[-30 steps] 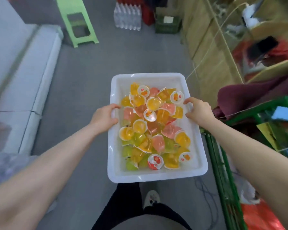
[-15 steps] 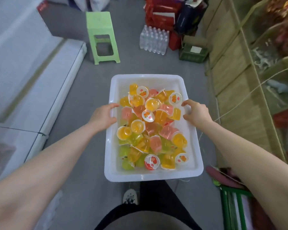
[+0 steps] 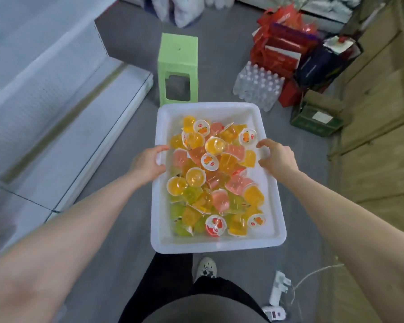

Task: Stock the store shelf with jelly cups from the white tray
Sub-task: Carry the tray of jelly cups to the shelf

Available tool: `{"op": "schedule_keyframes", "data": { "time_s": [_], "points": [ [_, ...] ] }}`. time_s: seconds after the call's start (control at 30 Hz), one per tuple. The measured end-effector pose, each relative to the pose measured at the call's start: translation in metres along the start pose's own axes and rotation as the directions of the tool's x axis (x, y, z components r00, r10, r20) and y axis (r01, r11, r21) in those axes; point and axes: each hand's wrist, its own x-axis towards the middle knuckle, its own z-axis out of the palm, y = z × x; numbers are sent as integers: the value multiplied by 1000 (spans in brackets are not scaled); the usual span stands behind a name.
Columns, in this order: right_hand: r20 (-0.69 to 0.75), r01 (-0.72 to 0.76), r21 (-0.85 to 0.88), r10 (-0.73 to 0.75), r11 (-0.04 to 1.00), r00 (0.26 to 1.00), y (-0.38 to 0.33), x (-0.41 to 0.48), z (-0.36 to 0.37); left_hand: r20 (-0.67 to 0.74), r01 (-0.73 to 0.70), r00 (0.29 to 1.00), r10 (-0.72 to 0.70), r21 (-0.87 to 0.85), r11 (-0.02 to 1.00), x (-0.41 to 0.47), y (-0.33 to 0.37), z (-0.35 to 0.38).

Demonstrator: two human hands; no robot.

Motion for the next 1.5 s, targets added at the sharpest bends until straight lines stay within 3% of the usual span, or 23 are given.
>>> {"op": "schedule_keyframes", "data": {
  "time_s": [0.13, 0.5, 0.9, 1.5],
  "points": [
    [17, 9, -38, -8, 999, 1000, -44, 102, 1, 4, 49, 999, -49, -25, 998, 100, -1, -35],
    [33, 6, 15, -6, 1000, 999, -153, 345, -17, -37, 63, 998, -56, 214, 975, 346, 12, -173],
    [113, 17, -2, -16, 1000, 993, -220, 630, -30, -25, 88, 996, -85, 174, 981, 614, 23, -237],
    [189, -272, 51, 258, 961, 948, -307, 881, 54, 151, -52, 989, 5, 311, 949, 958, -45, -298]
  ]
}}
